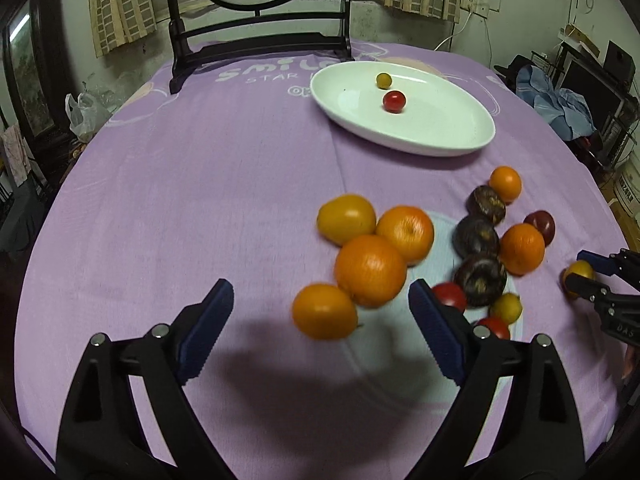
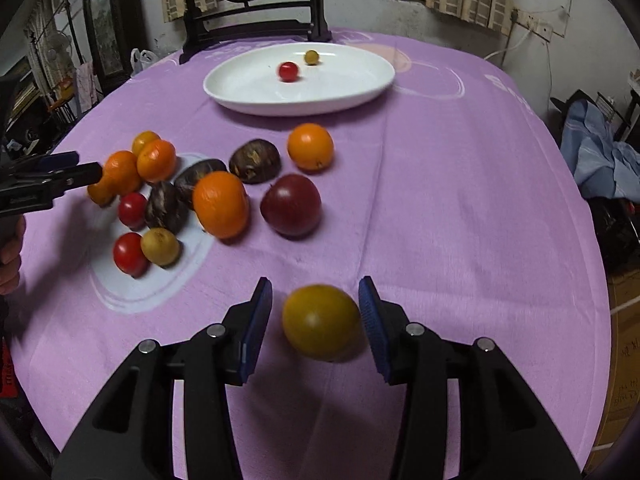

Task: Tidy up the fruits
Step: 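Grasp the large yellow plum with the right tool while the left tool grasps a small orange fruit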

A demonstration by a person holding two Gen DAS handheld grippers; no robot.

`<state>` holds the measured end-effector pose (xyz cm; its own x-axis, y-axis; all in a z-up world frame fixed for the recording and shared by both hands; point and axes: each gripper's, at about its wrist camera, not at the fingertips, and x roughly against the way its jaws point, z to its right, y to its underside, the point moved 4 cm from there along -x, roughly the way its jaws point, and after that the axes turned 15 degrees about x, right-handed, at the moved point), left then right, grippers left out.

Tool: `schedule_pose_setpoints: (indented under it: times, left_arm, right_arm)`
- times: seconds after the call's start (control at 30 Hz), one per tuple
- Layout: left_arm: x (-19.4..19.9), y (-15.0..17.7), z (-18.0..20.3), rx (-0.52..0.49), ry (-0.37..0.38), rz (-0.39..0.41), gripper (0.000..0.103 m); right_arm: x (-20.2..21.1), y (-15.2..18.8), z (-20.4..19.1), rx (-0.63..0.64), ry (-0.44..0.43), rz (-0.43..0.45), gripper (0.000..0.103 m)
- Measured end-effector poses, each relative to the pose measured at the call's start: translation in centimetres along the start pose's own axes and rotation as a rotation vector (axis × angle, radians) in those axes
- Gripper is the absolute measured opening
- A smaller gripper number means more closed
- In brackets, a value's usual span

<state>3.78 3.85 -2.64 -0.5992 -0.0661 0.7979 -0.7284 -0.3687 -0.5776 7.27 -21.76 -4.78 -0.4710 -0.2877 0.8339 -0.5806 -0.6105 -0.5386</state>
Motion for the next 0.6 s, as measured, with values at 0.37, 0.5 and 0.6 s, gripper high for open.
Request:
schedule_pose_setpoints:
  times: [0.37, 0.5, 0.6]
  left_arm:
    - [-0.9, 1.2, -0.8, -0.002, -0.016, -0.028, 0.091]
    - [-1.8, 1.1, -0.7, -0.011, -0.027, -0.037, 0.090]
    - [-2.7, 1.0, -0.6, -0.027, -0.009, -0.057, 0.077]
  right_arm:
    - [-0.4, 1.0, -0.5, -0.038, -0.005, 0.027, 0.039]
    - [0.4, 1.2, -1.9, -0.013, -0.040, 0.041, 0.039]
    - [0.9, 1.2, -2.6, -0.003, -0.053, 0.053, 0.039]
